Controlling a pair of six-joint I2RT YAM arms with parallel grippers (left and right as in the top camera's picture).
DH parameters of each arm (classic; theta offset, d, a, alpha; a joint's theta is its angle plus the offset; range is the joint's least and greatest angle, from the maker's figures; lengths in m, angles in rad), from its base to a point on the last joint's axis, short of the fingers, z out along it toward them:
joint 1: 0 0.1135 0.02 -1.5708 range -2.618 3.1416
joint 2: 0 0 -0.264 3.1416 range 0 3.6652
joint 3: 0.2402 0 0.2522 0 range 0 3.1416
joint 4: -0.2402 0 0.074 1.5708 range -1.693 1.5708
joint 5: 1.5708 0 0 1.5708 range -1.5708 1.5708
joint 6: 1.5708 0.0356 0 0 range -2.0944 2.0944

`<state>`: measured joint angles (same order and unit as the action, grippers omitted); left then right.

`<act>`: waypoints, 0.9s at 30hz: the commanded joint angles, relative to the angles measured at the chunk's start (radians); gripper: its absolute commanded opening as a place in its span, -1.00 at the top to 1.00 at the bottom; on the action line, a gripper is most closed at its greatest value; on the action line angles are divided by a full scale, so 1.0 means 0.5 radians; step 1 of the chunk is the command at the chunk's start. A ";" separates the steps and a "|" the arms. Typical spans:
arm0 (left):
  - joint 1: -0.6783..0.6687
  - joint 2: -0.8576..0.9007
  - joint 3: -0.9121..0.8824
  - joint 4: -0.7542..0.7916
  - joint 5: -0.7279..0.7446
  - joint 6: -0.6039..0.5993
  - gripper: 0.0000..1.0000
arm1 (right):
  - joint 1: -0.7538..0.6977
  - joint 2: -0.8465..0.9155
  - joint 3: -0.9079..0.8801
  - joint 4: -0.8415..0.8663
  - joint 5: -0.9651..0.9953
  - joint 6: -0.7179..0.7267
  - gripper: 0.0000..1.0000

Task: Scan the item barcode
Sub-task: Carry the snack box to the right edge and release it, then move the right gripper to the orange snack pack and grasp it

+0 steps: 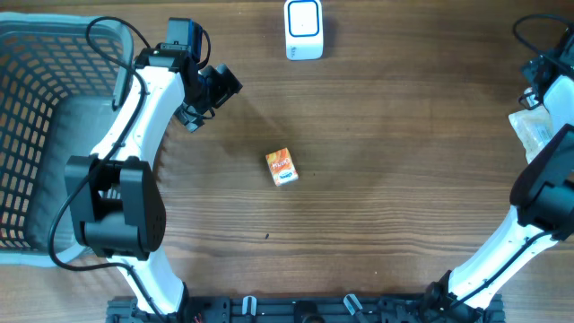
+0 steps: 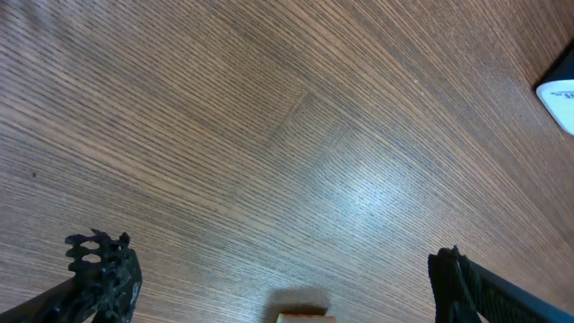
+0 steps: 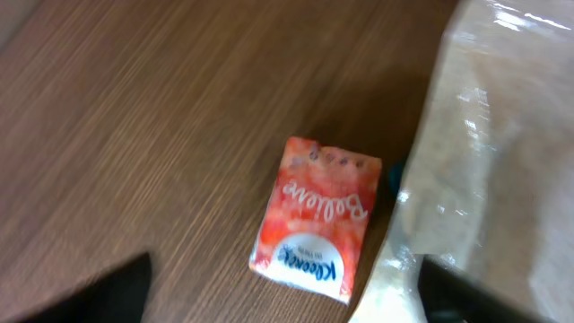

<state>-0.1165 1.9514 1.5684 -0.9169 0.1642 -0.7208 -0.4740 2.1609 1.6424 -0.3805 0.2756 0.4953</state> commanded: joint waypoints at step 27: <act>0.005 0.002 0.001 -0.002 -0.011 -0.041 -1.00 | 1.690 -0.443 -0.036 -1.202 -1.260 -0.885 -0.99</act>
<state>-0.1165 1.9514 1.5684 -0.9169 0.1642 -0.7208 0.2630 1.9057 1.6367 -0.9794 -0.4946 0.0799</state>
